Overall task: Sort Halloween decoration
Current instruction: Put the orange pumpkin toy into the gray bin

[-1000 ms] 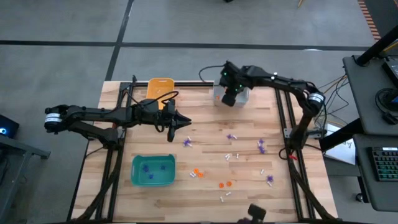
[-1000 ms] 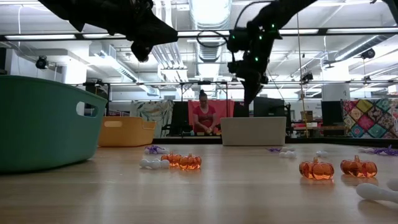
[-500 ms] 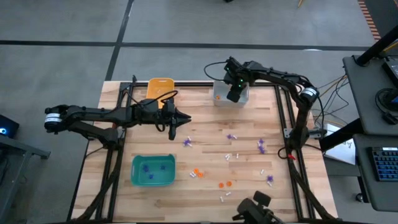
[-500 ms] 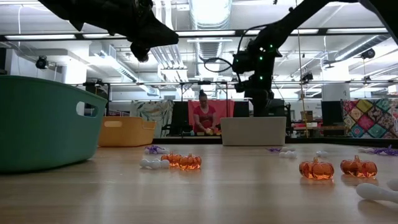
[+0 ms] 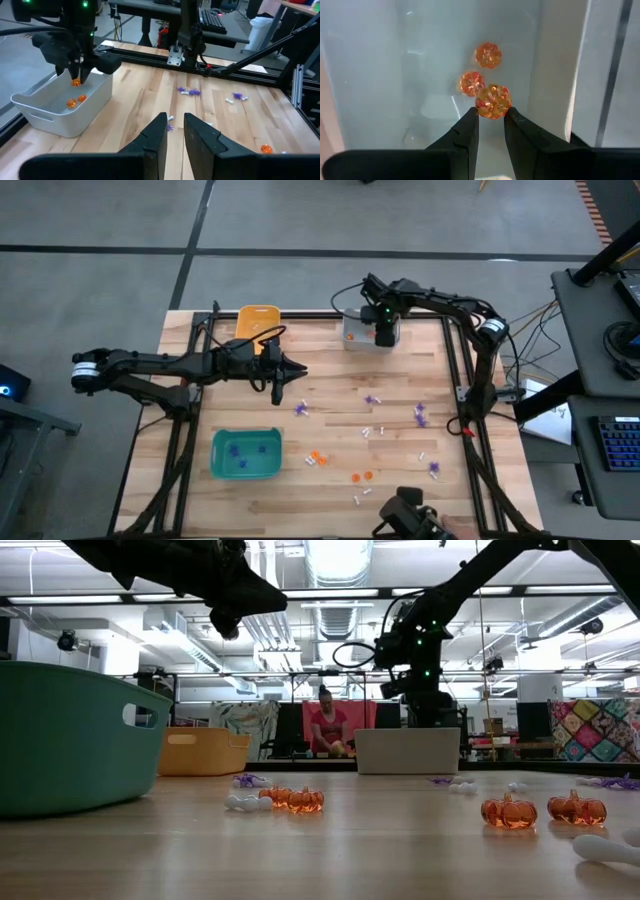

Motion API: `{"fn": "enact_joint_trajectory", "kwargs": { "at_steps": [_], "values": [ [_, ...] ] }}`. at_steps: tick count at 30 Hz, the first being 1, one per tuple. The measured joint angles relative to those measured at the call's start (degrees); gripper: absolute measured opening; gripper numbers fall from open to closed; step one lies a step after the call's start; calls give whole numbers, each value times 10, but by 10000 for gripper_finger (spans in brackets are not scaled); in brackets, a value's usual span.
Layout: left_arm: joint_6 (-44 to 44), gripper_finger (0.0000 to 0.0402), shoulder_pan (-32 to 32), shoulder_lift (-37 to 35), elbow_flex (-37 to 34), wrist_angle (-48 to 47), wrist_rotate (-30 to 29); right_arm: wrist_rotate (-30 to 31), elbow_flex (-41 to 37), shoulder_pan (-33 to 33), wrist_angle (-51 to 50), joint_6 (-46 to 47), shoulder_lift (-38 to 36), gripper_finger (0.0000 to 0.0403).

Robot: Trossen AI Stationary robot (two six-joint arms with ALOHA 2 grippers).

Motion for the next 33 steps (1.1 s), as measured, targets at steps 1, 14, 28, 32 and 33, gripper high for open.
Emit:
{"fn": "enact_joint_trajectory", "kwargs": {
  "at_steps": [1,14,28,32,33],
  "values": [
    [3,47,0,0,0,0,0,-5,0,0,0,-8,0,79],
    [13,47,0,0,0,0,0,-55,-5,0,63,30,21,79],
    [13,47,0,0,0,0,0,-41,9,-9,34,109,52,79],
    [13,47,0,0,0,0,0,-38,9,-11,24,109,51,79],
    [13,47,0,0,0,0,0,-38,9,-10,24,109,51,79]
  ]
}}
